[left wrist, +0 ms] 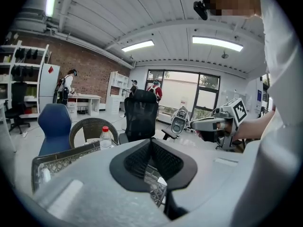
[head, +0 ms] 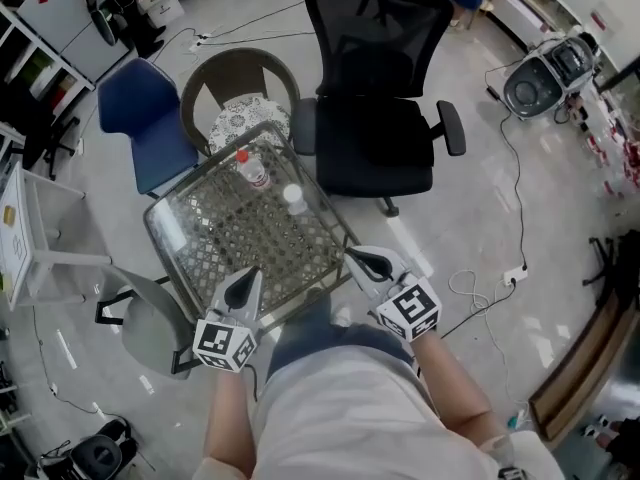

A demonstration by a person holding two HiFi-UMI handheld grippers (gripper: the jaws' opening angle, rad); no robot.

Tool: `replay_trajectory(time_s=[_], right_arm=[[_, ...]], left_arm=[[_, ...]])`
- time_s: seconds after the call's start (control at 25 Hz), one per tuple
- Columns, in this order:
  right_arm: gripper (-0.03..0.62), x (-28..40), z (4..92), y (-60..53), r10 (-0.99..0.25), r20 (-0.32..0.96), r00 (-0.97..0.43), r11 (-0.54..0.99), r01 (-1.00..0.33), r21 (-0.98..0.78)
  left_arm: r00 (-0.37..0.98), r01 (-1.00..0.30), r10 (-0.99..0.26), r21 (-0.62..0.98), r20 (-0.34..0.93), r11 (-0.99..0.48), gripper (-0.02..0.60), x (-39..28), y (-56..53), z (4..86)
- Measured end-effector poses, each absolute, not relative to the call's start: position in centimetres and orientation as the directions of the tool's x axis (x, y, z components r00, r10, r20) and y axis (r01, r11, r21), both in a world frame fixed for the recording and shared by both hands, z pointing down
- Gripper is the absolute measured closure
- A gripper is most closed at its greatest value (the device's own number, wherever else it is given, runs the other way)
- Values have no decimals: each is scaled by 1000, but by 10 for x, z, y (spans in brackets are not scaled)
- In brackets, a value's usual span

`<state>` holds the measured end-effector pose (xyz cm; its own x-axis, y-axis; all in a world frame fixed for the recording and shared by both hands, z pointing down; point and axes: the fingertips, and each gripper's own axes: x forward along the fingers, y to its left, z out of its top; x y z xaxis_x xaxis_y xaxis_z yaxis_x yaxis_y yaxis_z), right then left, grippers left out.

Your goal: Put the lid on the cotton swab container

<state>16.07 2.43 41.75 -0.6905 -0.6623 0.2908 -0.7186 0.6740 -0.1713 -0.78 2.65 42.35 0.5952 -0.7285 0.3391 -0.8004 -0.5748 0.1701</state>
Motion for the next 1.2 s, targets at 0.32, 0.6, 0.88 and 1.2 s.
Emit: replay_trajectory(time_s=[0.32, 0.6, 0.88, 1.2], right_arm=[[589, 141, 459, -18, -605, 403, -686, 684, -707, -177], [568, 128, 509, -53, -538, 508, -672, 695, -695, -184], [536, 118, 555, -76, -482, 603, -635, 701, -693, -169], [507, 110, 605, -97, -426, 686, -590, 721, -680, -136]], left_arm=[[635, -772, -683, 256, 361, -582, 575, -9, -23, 468], [680, -733, -625, 352, 383, -582, 575, 3, -56, 516], [711, -702, -567, 390, 416, -595, 575, 14, -75, 561], [733, -678, -504, 432, 457, -594, 575, 21, -94, 616]])
